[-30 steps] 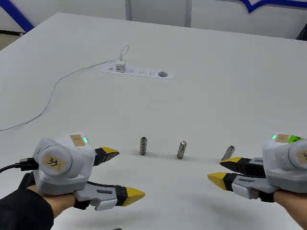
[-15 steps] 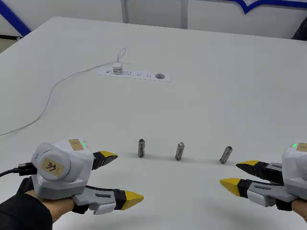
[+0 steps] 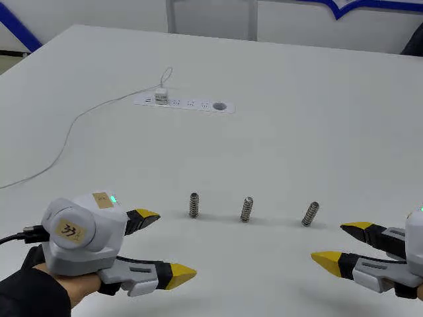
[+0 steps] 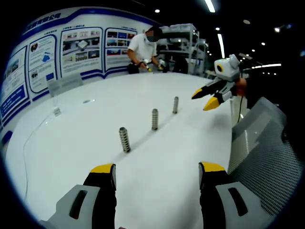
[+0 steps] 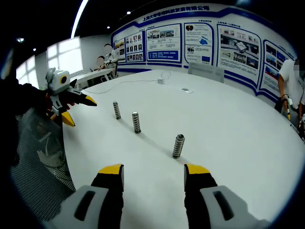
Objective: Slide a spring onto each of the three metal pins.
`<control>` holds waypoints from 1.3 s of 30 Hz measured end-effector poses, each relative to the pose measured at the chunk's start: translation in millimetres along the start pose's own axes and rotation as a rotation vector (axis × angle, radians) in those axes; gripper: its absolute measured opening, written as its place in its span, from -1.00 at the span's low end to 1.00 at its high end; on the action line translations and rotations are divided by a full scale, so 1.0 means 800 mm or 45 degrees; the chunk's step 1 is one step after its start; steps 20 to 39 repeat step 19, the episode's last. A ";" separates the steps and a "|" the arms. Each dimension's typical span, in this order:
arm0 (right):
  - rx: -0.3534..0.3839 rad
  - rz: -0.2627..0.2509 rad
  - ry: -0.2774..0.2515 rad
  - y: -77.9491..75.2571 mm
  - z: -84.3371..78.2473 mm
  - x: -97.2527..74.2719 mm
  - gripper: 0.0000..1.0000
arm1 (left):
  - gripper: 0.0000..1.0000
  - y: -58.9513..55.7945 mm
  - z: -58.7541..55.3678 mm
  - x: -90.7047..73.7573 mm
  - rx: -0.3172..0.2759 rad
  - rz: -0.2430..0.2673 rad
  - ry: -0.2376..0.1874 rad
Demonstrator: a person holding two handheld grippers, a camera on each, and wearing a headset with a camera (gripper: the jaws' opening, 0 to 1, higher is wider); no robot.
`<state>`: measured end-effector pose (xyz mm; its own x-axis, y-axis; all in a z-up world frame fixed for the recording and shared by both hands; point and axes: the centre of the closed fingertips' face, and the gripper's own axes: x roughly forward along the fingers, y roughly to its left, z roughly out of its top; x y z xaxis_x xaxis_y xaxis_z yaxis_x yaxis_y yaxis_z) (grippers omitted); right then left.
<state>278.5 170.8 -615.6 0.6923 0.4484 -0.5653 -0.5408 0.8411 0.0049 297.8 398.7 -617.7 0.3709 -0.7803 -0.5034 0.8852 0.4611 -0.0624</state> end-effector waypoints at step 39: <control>-0.001 -0.017 -0.004 -0.002 0.000 -0.002 0.14 | 0.44 0.000 0.005 0.000 0.001 -0.005 -0.025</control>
